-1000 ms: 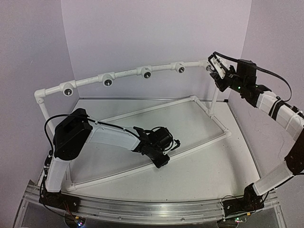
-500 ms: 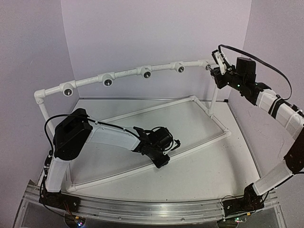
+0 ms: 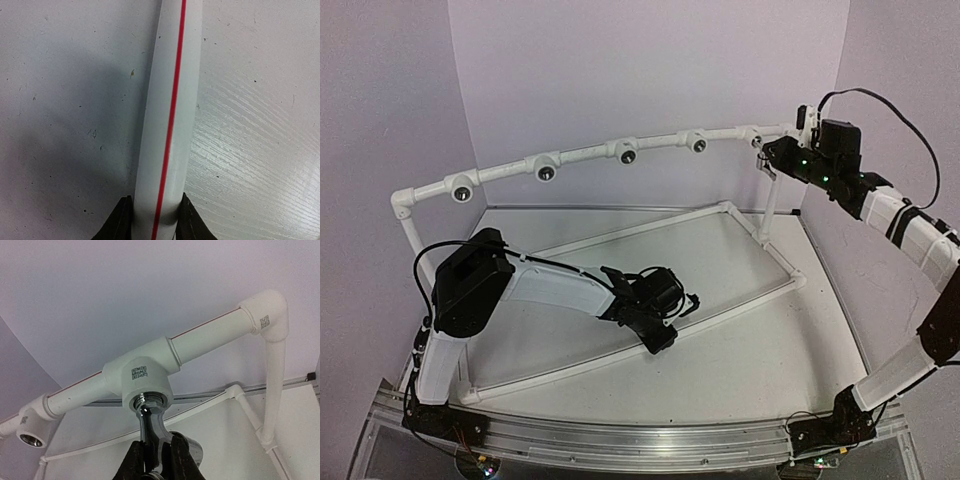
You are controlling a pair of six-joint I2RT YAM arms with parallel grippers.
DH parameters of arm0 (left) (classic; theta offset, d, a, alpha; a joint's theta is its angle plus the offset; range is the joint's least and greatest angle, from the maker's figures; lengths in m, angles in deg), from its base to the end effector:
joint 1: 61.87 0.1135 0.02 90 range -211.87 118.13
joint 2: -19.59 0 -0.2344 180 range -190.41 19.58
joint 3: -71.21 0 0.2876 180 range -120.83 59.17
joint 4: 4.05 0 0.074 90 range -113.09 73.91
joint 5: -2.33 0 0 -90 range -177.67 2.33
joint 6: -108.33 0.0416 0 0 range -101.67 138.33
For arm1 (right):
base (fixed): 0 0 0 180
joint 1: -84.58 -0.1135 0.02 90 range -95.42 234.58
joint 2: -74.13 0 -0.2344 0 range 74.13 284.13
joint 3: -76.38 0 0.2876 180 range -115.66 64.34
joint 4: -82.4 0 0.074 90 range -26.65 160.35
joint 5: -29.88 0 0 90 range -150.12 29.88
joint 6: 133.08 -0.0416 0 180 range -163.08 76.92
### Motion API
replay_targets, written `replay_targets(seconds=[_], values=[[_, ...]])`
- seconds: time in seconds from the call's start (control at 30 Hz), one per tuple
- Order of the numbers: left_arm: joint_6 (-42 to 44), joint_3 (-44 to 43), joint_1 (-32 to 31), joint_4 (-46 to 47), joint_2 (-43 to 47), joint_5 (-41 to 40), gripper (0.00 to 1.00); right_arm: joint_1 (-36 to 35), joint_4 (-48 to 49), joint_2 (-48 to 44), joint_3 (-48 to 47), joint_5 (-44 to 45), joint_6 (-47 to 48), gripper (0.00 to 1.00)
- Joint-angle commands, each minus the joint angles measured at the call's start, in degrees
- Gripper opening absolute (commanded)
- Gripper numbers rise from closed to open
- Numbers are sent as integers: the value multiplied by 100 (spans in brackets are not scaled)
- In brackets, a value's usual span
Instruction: Install the water faucets
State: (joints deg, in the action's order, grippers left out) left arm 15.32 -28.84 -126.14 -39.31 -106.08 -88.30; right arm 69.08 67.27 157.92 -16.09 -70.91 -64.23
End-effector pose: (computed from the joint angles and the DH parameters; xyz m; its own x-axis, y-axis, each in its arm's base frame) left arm 0.2054 -0.4252 0.0786 -0.4259 0.7629 -0.4865 0.8773 0.4796 -0.0160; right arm 0.3767 0.1126 0.3770 -0.2604 0.2956 -0.9191 -0.3730 0.8473 0.3781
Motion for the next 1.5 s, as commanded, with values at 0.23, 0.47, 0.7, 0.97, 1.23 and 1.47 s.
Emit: replay_targets(seconds=[0.23,0.47,0.7,0.97,1.23,1.47], values=[[-613,660,296,-1020,-177,688,0,180,255,118,-69,-867,-3944,0],[-510,741,301,-1002,-315,624,0,461,1125,2,487,-1609,-5306,0],[-393,643,301,-908,-519,599,0,553,1698,281,142,-2390,-5686,16],[-411,766,304,-834,-592,557,0,852,308,62,-182,-2443,-2972,65],[-429,995,311,-783,-481,628,0,856,-847,-750,-271,-2053,1572,92],[-403,1075,311,-746,-428,544,0,782,-1341,-836,-507,-1562,4656,96]])
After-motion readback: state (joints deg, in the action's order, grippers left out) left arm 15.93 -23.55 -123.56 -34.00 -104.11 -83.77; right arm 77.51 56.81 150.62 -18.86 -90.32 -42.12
